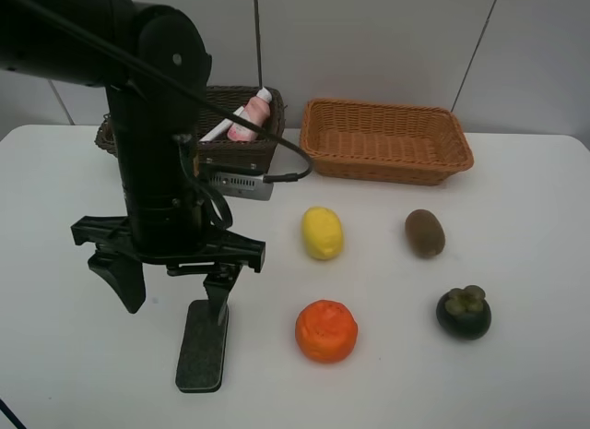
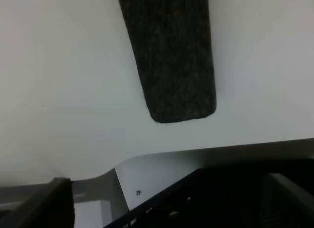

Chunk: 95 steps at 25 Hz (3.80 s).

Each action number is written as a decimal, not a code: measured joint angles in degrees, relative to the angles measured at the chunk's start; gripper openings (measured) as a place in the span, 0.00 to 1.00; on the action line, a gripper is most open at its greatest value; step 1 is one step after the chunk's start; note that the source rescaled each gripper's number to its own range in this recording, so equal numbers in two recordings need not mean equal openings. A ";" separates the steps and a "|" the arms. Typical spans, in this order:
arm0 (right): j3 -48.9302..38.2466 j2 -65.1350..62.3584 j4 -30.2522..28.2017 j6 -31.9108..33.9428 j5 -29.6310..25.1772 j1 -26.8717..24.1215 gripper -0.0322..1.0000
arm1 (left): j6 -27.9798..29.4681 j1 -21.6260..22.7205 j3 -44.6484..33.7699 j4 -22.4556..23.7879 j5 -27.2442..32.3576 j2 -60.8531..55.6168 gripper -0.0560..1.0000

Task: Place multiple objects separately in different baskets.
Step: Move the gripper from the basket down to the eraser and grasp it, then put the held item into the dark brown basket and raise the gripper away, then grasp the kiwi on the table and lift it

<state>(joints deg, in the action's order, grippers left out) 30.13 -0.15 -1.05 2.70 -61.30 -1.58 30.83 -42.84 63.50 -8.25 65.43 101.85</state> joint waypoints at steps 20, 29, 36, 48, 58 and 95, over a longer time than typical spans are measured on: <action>0.00 0.00 0.00 0.00 0.00 0.00 0.98 | 0.43 0.00 -8.48 2.50 -23.61 6.40 0.99; 0.00 0.00 0.00 0.00 0.00 0.00 0.98 | 0.43 0.00 -8.48 2.50 -27.06 10.10 0.99; 0.00 0.00 0.00 0.00 0.00 0.00 0.98 | 0.19 0.05 -8.36 1.64 -27.18 12.33 0.99; 0.00 0.00 0.00 0.00 0.00 0.00 0.98 | -1.00 0.36 -7.41 -2.19 -24.59 13.76 0.59; 0.00 0.00 0.00 0.00 0.00 0.00 0.98 | -4.36 0.36 1.95 -1.73 -14.35 15.15 0.59; 0.00 0.00 0.00 0.00 0.00 0.00 0.98 | -24.48 26.55 52.77 7.11 -24.90 21.76 0.99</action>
<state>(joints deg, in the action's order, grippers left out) 30.13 -0.15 -1.05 2.70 -61.30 -1.58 6.36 -16.28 116.27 -1.15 40.53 123.61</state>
